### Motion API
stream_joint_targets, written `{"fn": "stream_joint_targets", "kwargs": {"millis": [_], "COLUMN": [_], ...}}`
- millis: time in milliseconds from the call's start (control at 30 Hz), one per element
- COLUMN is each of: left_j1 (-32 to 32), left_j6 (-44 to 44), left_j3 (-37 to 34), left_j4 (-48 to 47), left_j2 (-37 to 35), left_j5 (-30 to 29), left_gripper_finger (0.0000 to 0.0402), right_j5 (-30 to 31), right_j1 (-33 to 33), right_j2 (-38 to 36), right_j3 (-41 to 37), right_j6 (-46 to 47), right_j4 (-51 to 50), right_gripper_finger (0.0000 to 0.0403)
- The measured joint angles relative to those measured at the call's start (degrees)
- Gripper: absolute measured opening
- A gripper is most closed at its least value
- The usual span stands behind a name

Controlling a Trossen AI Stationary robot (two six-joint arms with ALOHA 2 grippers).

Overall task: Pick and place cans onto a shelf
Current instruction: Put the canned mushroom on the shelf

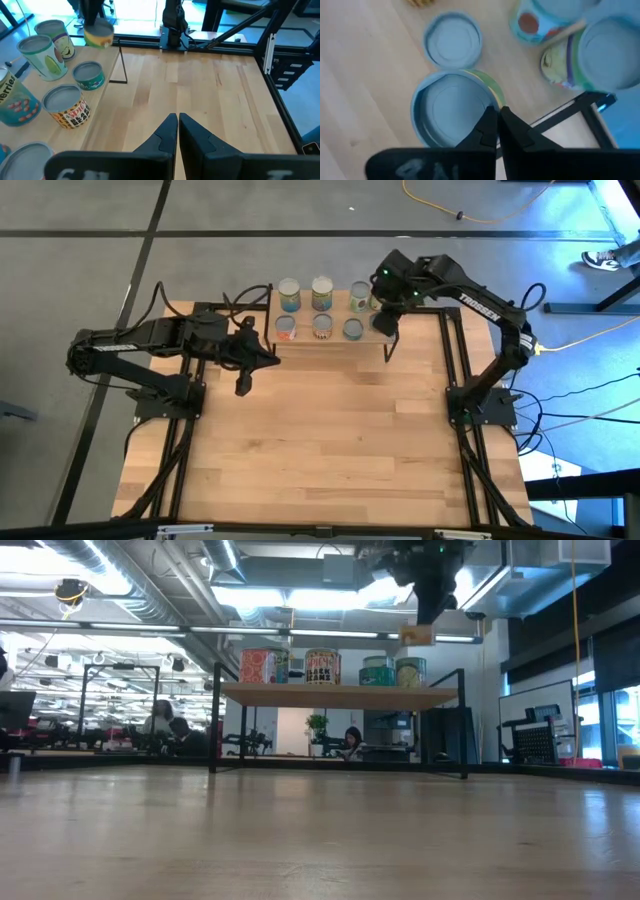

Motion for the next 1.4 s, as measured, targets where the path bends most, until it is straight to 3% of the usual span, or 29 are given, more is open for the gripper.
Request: {"fn": "stream_joint_targets", "kwargs": {"millis": [567, 767, 1033, 1400], "left_j1": [0.0, 0.0, 0.0, 0.0], "left_j6": [-1.4, -1.4, -1.4, -1.4], "left_j3": [0.0, 0.0, 0.0, 0.0], "left_j4": [0.5, 0.4, 0.4, 0.4], "left_j2": [0.0, 0.0, 0.0, 0.0], "left_j5": [-1.0, -2.8, -2.8, -2.8], "left_gripper_finger": [0.0011, 0.0011, 0.0011, 0.0011], "right_j5": [-2.1, -2.0, -1.8, -1.8], "right_j1": [-6.9, -7.1, -7.1, -7.0], "right_j2": [0.0, 0.0, 0.0, 0.0], "right_j3": [-15.9, -16.5, -16.7, -16.7], "right_j6": [-3.0, -3.5, -3.3, -2.9], "right_j4": [12.6, 13.1, 12.6, 12.4], "right_gripper_finger": [0.0006, 0.0007, 0.0057, 0.0061]}}
